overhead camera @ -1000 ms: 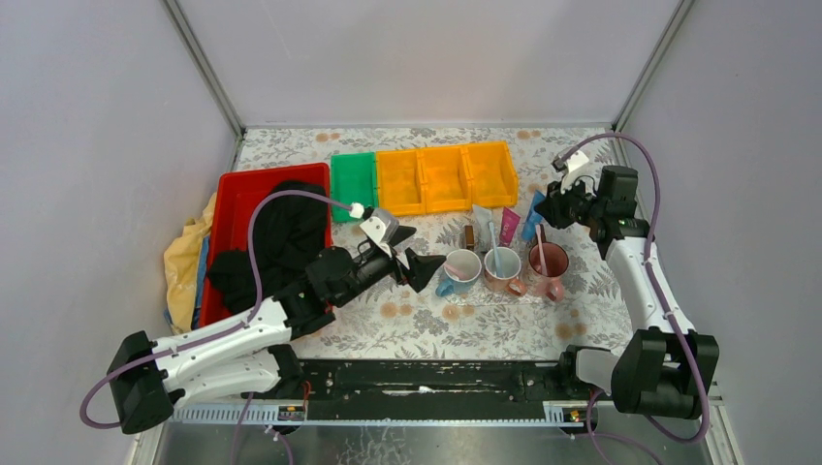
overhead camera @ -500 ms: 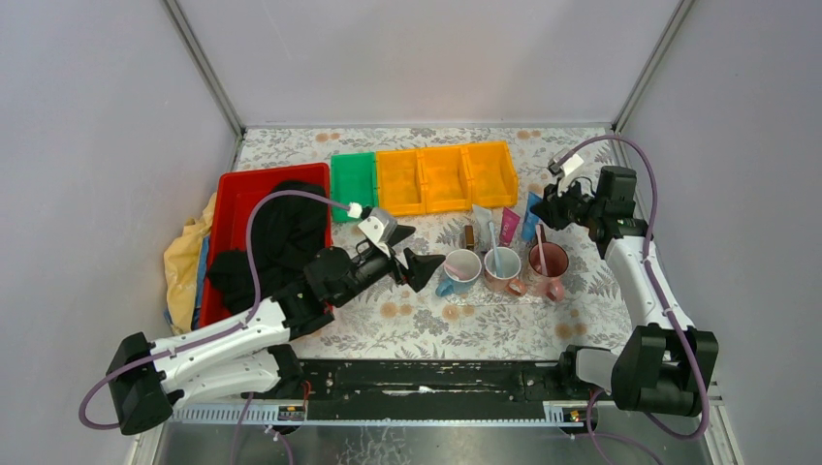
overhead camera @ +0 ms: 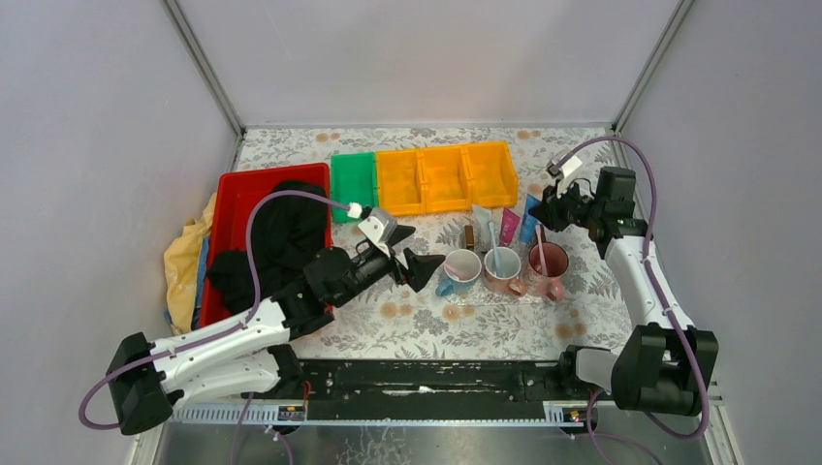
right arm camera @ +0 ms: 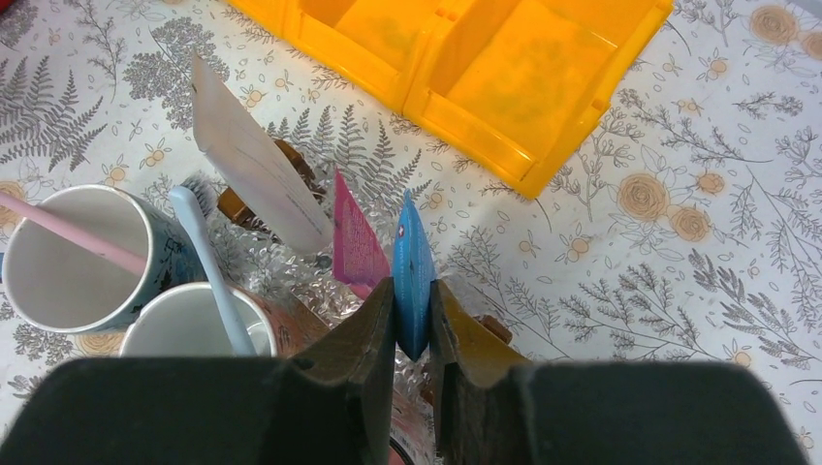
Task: Prepare toiletry sets of a toothbrush and toothpaste on the tray
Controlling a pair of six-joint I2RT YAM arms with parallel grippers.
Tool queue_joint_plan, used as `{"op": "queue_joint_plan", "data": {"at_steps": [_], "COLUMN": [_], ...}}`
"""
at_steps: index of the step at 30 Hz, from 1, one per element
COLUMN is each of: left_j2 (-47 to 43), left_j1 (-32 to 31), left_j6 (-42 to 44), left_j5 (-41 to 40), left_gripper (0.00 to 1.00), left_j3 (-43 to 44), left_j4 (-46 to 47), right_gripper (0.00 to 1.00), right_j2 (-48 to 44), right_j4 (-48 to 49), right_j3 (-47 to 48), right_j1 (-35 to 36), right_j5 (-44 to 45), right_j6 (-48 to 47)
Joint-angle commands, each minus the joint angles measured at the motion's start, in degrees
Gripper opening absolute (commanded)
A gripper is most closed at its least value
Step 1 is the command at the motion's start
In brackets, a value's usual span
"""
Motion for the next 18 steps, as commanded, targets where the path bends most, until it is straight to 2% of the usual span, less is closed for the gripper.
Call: {"op": "queue_joint_plan", "data": {"at_steps": [1, 12, 18], "left_j2": [-1.0, -0.4, -0.9], "left_j1": [0.4, 0.4, 0.3], "left_j6": [0.1, 0.1, 0.0], "left_j5": [-0.5, -0.4, -0.6], "left_gripper": [1.00, 1.00, 1.00], "left_j3": [0.8, 0.8, 0.2], "left_j4": [0.7, 1.1, 1.1], "right_gripper": [0.22, 0.23, 0.27], "right_j2": [0.1, 1.4, 3.1], "right_j4": [-1.1, 0.6, -0.2], "right_j3": [0.4, -1.2, -0.9], "right_j1": [0.2, 0.2, 0.2], "right_j5": [-2.5, 3.7, 3.0], "right_j6": [2.3, 0.6, -0.1]}}
